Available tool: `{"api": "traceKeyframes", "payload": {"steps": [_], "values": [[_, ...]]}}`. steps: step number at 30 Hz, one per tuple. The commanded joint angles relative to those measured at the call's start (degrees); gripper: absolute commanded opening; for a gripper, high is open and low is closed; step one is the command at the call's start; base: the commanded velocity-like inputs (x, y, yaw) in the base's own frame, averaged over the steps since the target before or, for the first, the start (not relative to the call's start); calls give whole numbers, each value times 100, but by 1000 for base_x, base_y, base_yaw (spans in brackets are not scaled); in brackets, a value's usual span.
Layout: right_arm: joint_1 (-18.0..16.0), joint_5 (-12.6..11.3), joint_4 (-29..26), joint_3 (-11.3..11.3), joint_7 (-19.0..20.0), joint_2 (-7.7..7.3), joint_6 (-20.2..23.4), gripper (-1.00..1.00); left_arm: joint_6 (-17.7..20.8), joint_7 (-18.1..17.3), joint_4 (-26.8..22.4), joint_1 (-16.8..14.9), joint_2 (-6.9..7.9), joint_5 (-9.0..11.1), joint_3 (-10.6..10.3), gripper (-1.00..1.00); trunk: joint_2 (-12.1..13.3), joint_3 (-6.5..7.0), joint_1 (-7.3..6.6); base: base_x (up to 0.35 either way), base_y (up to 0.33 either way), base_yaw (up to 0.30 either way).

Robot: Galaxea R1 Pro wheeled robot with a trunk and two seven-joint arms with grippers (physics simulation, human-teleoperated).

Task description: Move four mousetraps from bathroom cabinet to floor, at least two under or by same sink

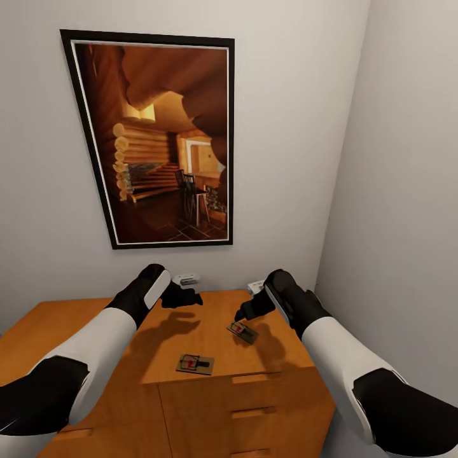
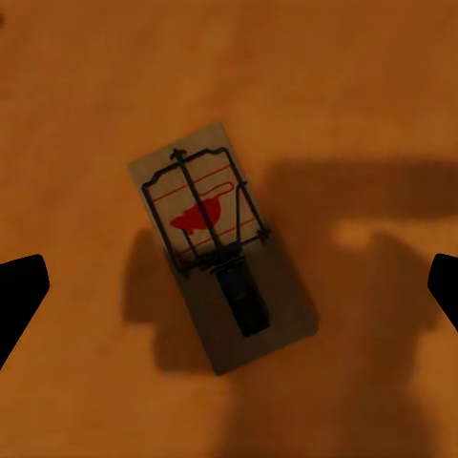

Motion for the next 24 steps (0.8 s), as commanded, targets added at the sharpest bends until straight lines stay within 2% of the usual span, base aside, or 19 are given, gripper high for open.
{"api": "traceKeyframes", "payload": {"steps": [1, 12, 24], "values": [[-5, 59, -5, 7, 49, 0, 14, 100, 15, 53, -6, -5, 5, 62, -22, 100, -6, -8, 1, 0, 0, 0], [-5, 59, -5, 11, 49, 10, 14, 100, 15, 73, -1, -5, 2, 67, -22, 100, -6, -8, 1, 0, 0, 0], [-5, 63, -5, 7, 49, 11, 14, 100, 17, 88, 6, -5, -38, 65, -22, 100, -487, -224, 264, 0, 0, 0]]}}
